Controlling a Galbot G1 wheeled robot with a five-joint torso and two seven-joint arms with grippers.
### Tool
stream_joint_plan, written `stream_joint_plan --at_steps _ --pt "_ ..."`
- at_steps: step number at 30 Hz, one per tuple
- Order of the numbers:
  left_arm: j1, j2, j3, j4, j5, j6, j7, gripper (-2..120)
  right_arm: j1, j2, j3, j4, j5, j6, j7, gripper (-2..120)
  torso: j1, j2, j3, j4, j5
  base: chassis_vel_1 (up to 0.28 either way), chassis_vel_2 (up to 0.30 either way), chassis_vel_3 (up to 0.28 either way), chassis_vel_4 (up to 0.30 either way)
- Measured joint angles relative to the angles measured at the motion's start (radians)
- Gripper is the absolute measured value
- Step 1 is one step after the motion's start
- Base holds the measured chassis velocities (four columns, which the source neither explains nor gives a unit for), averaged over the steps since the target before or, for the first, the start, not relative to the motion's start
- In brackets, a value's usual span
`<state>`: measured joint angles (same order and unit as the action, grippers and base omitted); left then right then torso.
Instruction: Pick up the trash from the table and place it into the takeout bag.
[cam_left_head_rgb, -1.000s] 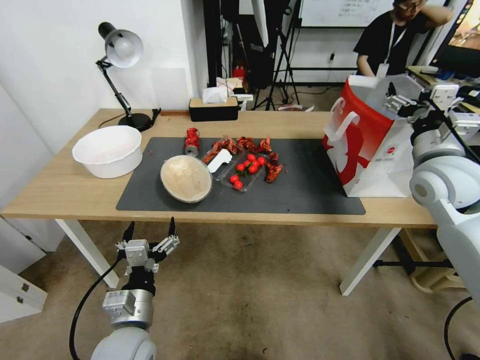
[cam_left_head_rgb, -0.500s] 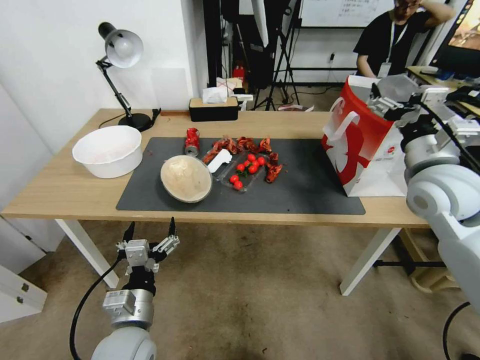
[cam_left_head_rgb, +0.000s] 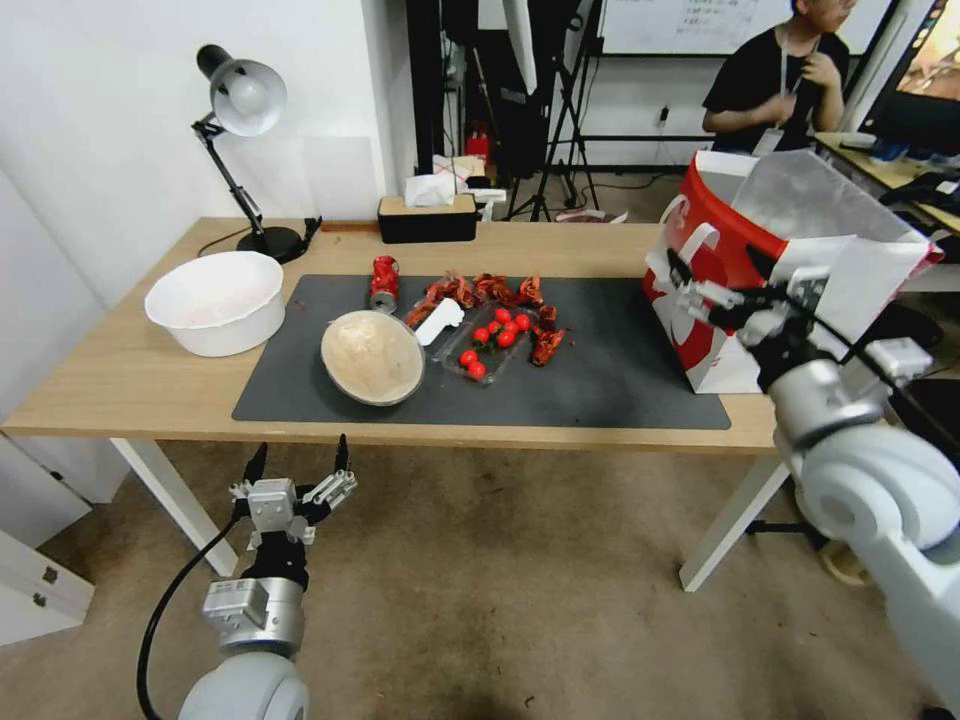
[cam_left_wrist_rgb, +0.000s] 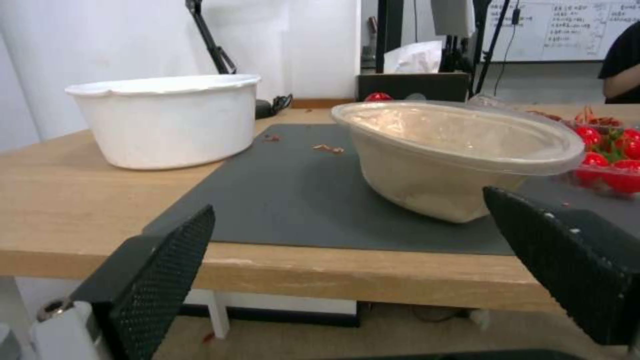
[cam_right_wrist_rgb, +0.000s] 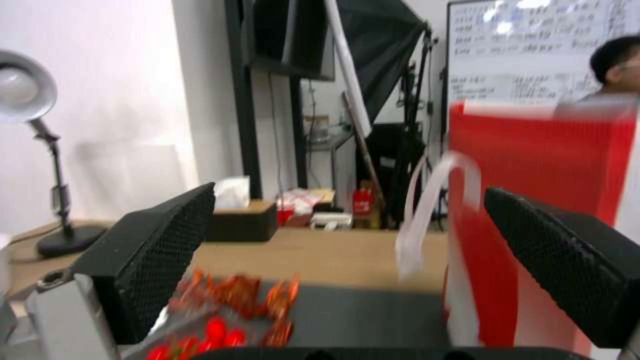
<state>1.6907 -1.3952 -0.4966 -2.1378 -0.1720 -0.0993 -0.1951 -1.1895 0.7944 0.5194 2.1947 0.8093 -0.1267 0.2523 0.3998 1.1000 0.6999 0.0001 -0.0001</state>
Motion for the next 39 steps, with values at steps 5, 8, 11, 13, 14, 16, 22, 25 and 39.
stream_joint_plan --at_steps 5,8,11,13,14,16,22,25,39 --pt "-0.003 0.002 -0.001 0.000 -0.004 -0.001 0.000 100 -0.105 0.019 0.030 0.015 -0.015 0.068 -0.041 100 0.000 0.000 0.000 0.0000 -0.0001 0.000 0.000 0.000 0.000" --pt "-0.003 0.002 -0.001 0.000 -0.004 -0.001 0.000 100 -0.131 0.027 0.035 0.015 -0.025 0.090 -0.052 100 0.000 0.000 0.000 -0.0002 0.0004 0.000 0.000 0.000 0.000" --pt "-0.003 0.002 0.000 0.001 -0.004 -0.001 0.000 100 -0.150 0.033 0.040 0.015 -0.034 0.108 -0.059 100 0.000 0.000 0.000 -0.0001 0.0005 0.000 0.000 0.000 0.000" --pt "-0.004 0.001 0.000 0.001 -0.004 -0.002 0.000 100 -0.160 0.037 0.042 0.015 -0.039 0.117 -0.062 100 0.000 0.000 0.000 0.0000 0.0003 0.000 0.000 0.000 0.000" --pt "-0.004 0.001 0.000 0.001 -0.004 -0.002 0.000 100 -0.160 0.037 0.042 0.015 -0.039 0.117 -0.062 100 0.000 0.000 0.000 0.0000 0.0003 0.000 0.000 0.000 0.000" --pt "-0.005 0.000 0.001 0.003 -0.005 -0.003 0.000 100 -0.199 0.051 0.047 0.015 -0.055 0.147 -0.073 100 0.000 0.000 0.000 0.0000 -0.0005 0.000 0.000 0.000 0.000" --pt "-0.011 -0.004 0.005 0.011 -0.006 -0.004 0.001 100 -0.331 0.112 0.047 0.013 -0.118 0.246 -0.112 100 0.000 0.000 0.000 -0.0002 0.0000 0.000 0.000 0.000 0.000" --pt "-0.014 -0.004 0.008 0.014 -0.008 -0.004 0.001 100 -0.380 0.142 0.042 0.007 -0.143 0.285 -0.128 100 0.000 0.000 0.000 -0.0005 0.0001 0.000 0.000 0.000 0.000" --pt "-0.017 0.012 0.008 0.011 -0.024 -0.006 0.002 100 -0.504 0.269 0.030 -0.067 -0.206 0.429 -0.190 100 0.000 0.000 0.000 0.0001 -0.0001 0.000 0.000 0.000 0.000"
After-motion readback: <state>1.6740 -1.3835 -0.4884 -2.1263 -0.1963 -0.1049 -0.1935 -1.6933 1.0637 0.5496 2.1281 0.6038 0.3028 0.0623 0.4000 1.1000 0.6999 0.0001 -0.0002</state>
